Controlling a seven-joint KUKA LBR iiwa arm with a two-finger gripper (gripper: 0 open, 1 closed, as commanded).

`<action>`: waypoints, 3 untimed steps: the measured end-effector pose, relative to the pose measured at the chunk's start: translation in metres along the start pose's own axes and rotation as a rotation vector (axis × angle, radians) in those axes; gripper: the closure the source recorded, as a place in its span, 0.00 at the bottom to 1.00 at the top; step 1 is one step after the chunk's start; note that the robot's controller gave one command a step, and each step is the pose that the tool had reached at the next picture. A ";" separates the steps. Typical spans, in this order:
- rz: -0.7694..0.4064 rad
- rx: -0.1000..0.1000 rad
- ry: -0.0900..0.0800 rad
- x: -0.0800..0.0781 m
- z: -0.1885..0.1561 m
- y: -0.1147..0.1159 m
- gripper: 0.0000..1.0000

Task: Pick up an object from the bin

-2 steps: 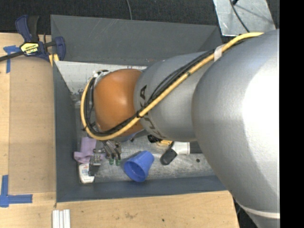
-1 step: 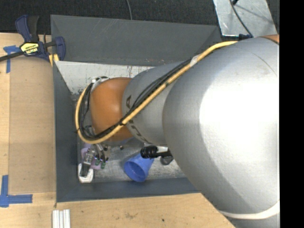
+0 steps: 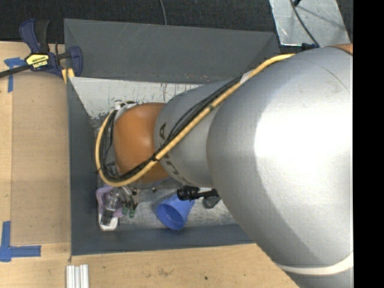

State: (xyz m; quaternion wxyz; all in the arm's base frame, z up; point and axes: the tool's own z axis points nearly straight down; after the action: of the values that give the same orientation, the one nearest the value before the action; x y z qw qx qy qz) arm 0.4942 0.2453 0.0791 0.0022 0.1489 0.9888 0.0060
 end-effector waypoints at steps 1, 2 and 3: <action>0.000 0.000 0.000 0.000 0.000 0.000 1.00; 0.000 0.001 0.000 0.000 -0.003 0.000 1.00; 0.000 0.005 -0.002 0.000 -0.011 -0.001 1.00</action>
Offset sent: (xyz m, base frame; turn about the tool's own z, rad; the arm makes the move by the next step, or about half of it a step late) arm -0.0002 -0.0001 0.0355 0.0000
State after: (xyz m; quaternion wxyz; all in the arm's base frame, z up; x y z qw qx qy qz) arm 0.4941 0.2445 0.0904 0.0028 0.1486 0.9889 0.0036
